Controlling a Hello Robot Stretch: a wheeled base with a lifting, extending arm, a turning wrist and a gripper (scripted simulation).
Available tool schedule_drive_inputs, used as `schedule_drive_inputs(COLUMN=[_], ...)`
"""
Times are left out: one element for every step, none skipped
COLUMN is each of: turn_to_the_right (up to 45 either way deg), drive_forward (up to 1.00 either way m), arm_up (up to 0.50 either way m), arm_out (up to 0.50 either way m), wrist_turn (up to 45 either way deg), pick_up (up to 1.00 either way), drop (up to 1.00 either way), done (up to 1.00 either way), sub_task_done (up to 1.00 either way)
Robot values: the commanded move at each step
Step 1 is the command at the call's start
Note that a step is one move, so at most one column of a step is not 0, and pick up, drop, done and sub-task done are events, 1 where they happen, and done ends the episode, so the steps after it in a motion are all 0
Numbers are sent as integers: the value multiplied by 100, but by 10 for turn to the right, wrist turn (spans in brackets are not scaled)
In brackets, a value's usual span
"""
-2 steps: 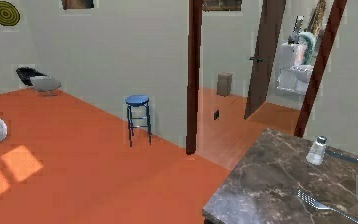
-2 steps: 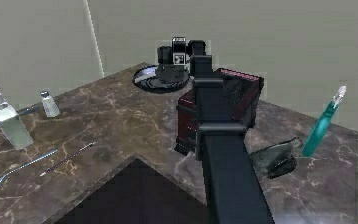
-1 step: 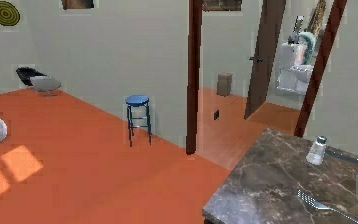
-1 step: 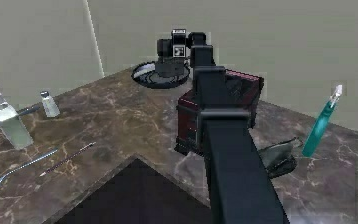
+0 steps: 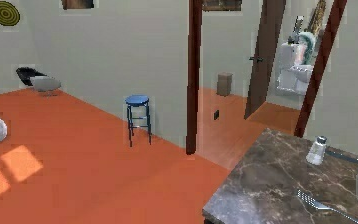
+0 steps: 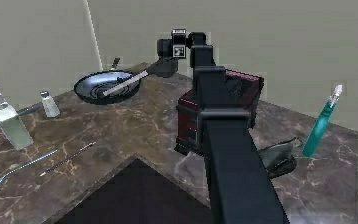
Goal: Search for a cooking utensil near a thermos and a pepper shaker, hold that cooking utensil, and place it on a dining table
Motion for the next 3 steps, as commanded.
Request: schedule_drive_inputs(turn_to_the_right=[0,0,0], drive_forward=[0,0,0], arm_up=[0,0,0], arm_out=[0,0,-42], wrist_turn=[-450,-150,0], pick_up=[0,0,0], drop=[0,0,0], done=[0,0,0], sub_task_done=[0,0,0])
